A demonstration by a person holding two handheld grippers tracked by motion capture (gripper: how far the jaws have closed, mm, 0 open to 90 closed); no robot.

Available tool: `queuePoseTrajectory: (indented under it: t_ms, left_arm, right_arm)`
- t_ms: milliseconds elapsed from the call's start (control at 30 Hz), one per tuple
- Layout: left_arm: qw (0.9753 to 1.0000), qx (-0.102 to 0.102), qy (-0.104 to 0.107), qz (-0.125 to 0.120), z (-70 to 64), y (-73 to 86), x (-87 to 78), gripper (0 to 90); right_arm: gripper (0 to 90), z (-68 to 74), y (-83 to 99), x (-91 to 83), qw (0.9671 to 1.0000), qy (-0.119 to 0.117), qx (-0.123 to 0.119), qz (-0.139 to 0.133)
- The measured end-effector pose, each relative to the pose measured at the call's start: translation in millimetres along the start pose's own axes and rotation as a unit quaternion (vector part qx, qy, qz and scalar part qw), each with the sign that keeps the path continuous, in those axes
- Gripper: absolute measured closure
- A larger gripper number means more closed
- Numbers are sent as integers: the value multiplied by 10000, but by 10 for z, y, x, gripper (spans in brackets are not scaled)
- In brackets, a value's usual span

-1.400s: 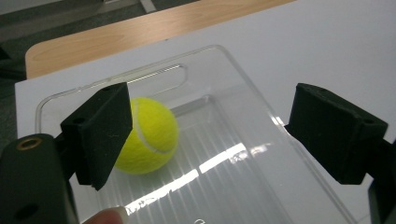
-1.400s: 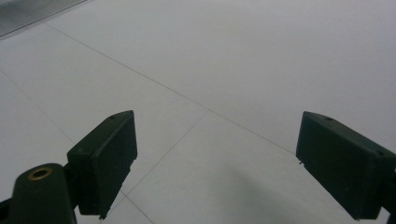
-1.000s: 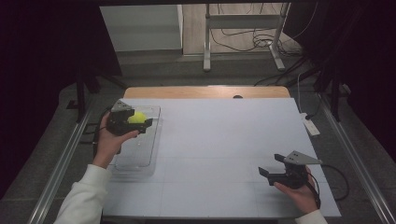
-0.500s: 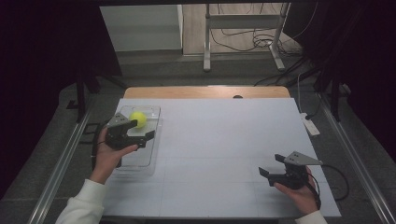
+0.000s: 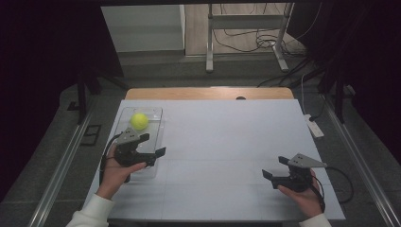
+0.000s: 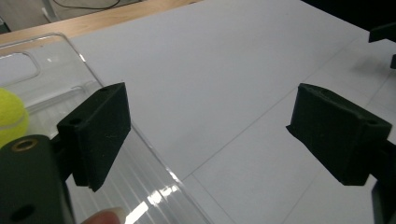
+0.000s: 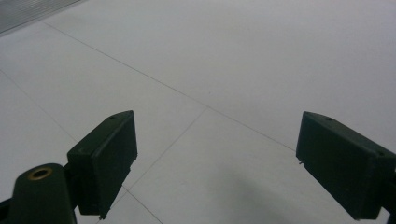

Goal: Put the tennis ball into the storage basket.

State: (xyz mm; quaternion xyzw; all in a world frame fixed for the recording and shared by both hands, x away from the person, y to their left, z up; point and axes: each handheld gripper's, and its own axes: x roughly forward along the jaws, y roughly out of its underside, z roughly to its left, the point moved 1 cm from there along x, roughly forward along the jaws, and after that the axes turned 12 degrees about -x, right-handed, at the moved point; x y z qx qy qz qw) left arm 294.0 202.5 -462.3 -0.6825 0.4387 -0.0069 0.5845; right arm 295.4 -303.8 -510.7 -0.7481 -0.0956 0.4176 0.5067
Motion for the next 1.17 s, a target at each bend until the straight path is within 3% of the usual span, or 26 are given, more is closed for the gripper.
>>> queuePoseTrajectory:
  t_ms: [300, 633, 1167]
  left_arm:
    - [10000, -66, 64, -5, -30, 175, 20, 133]
    - [9998, -79, -60, 146, 1, 308, 43, 132]
    - [9998, -78, -17, 200, -2, 335, 92, 132]
  right_arm:
    - [130, -5, -1, -11, 10000, 5, 11, -31]
    - [129, 4, -18, -30, 9999, -46, -42, -140]
    - [128, -7, -22, -38, 9998, -61, -37, -179]
